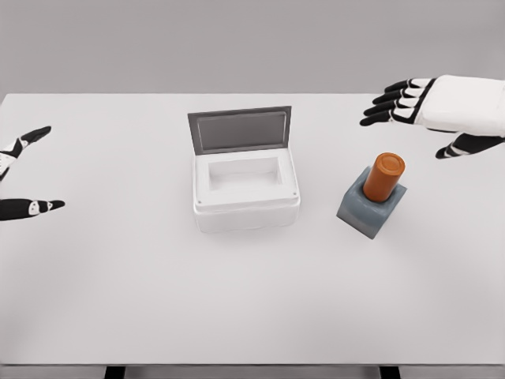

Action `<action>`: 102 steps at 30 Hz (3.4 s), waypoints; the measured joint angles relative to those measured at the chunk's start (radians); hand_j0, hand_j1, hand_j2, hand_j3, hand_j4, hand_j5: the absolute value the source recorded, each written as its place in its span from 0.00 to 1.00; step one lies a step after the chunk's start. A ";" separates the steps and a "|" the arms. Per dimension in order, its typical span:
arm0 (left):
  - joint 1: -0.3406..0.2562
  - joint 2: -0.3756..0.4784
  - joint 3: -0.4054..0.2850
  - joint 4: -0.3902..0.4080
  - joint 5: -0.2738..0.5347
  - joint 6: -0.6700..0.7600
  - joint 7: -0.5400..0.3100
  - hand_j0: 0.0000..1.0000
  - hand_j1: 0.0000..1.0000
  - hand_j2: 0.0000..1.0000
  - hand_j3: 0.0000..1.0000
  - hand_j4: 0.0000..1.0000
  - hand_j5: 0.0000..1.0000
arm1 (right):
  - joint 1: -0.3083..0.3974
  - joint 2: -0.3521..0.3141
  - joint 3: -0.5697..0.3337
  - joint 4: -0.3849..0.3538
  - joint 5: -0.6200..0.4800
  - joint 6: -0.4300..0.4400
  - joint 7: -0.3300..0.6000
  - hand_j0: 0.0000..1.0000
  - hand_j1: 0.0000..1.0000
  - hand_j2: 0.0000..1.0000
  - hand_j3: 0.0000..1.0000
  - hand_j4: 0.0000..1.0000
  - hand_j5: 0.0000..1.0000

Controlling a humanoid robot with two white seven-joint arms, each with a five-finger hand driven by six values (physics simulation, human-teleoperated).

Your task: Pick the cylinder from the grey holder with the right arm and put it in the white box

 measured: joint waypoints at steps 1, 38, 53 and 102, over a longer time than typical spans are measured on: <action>0.000 0.001 -0.015 0.000 0.021 0.000 0.000 1.00 1.00 1.00 1.00 1.00 1.00 | 0.000 0.002 0.000 0.000 0.001 -0.001 0.000 1.00 1.00 1.00 1.00 1.00 1.00; 0.044 0.003 -0.140 -0.001 0.286 0.000 -0.009 1.00 1.00 1.00 1.00 1.00 1.00 | 0.041 0.059 0.110 0.042 0.078 0.114 0.000 1.00 1.00 1.00 1.00 1.00 1.00; 0.046 0.003 -0.139 0.001 0.286 0.000 -0.009 1.00 1.00 1.00 1.00 1.00 1.00 | 0.040 0.076 0.144 0.057 0.125 0.111 0.000 1.00 1.00 1.00 1.00 1.00 1.00; 0.044 0.003 -0.139 0.002 0.284 0.000 -0.010 1.00 1.00 1.00 1.00 1.00 1.00 | 0.029 0.094 0.143 0.064 0.168 0.091 0.000 0.39 0.39 0.39 0.39 0.39 0.39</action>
